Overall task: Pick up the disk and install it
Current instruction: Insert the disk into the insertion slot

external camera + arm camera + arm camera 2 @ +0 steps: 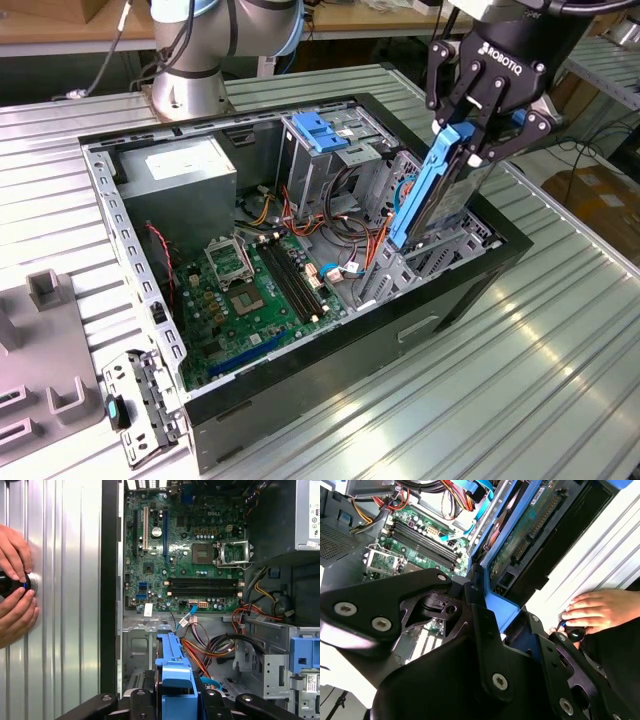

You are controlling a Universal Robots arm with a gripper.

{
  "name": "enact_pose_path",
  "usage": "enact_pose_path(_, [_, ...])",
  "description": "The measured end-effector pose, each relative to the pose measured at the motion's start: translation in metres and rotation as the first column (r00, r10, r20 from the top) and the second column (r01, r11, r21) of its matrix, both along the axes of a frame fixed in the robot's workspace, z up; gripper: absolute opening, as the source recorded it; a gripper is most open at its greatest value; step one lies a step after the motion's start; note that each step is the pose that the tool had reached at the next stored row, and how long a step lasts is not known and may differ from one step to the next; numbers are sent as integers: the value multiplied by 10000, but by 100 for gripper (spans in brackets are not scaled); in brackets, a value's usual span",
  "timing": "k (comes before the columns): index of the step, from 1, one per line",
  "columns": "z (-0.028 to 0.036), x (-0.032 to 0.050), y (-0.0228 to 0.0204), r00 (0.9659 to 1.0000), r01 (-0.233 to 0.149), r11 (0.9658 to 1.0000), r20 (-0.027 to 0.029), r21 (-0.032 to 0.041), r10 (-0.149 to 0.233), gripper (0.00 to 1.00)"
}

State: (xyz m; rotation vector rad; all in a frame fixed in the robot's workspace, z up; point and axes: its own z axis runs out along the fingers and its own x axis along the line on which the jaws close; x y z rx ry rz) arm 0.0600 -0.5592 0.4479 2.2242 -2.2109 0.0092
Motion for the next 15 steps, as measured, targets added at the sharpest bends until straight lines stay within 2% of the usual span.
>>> enact_pose_path(15, [-26, 0, 0, 10000, 0, 10000, 0, 0, 0, 37])
